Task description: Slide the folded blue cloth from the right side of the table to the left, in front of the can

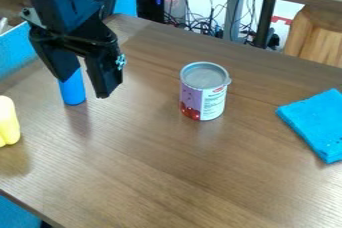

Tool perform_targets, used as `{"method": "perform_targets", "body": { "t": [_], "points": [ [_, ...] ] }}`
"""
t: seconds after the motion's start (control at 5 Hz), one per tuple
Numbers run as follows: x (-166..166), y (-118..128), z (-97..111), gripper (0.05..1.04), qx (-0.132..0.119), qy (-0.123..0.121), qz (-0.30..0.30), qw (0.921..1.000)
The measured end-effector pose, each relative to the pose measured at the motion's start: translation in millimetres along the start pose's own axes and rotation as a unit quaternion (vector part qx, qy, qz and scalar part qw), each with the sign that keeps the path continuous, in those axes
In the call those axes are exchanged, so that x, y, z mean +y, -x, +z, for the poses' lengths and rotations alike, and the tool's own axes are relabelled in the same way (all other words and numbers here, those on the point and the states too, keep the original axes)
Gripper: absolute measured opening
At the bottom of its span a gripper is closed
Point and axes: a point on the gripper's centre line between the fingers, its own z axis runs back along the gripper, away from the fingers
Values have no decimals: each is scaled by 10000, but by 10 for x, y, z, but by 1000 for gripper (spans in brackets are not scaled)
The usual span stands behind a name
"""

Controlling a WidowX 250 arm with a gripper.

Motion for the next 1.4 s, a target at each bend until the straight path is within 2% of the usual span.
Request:
{"method": "perform_targets", "body": {
  "t": [0.2, 0.6, 1.0, 1.4],
  "points": [
    [-3, 33, -49, 1001, 98, 16, 8, 9999],
    [-432, -148, -298, 1001, 51, 333, -723, 9968],
    [-996, -528, -561, 1001, -287, 563, -1448, 9874],
    [-1432, -1003, -830, 1001, -676, 658, -1556, 9833]
  ]
}}
